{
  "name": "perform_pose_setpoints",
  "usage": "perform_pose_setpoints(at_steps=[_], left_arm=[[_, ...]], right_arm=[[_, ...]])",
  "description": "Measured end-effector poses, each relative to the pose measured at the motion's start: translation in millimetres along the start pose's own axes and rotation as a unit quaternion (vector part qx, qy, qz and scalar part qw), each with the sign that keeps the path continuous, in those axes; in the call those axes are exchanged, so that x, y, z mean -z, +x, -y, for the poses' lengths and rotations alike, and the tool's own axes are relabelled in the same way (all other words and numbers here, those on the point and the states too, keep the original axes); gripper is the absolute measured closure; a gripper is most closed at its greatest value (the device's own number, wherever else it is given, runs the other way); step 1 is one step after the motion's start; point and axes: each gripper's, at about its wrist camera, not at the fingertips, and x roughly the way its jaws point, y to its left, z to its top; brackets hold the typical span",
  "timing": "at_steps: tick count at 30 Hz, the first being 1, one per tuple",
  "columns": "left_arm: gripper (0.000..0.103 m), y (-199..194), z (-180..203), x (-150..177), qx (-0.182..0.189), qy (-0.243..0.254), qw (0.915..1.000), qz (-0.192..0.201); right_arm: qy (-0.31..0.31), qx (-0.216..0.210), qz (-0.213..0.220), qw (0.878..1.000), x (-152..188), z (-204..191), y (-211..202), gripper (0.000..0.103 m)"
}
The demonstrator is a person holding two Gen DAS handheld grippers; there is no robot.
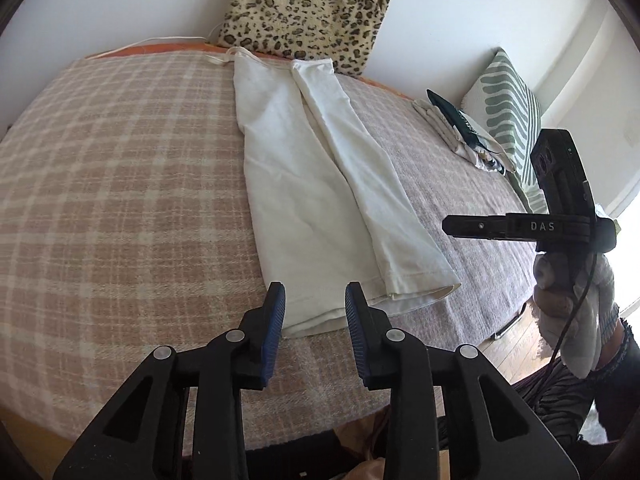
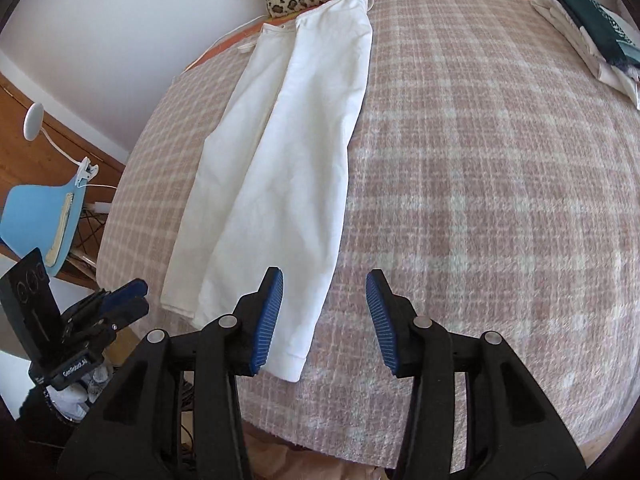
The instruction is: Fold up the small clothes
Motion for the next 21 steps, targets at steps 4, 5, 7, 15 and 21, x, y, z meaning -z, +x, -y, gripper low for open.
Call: perform_pose_setpoints(at_steps=[4,5,7,15,21], left_arm=[[0.073,7,-18,1,0.008,-0.03,0.9991,-0.027],[0.073,9,-22,2,0.014,-0.04,0.9986,-0.031],[0.073,13,-28,3,0.022,-0.061,0.9972,-0.037],[0.064,12,-25,2,0.02,-0.06,0.9972,-0.039],[0.056,14,-14,-1,0.002,-0.034,0.9988,-0.035]], right_arm=[[0.028,-0.033,-0.02,0.999,20,5,6,0.057],[0.029,-0.035,-0.023,0.999,24,6,7,0.057],[0.031,-0.04,-0.027,0.998,27,7,10,0.057],[0.034,-0.056,-0.023,0.998,25,10,13,0.057],[0.024,-0.057,-0.027,0.998,30,-4,24,0.057]])
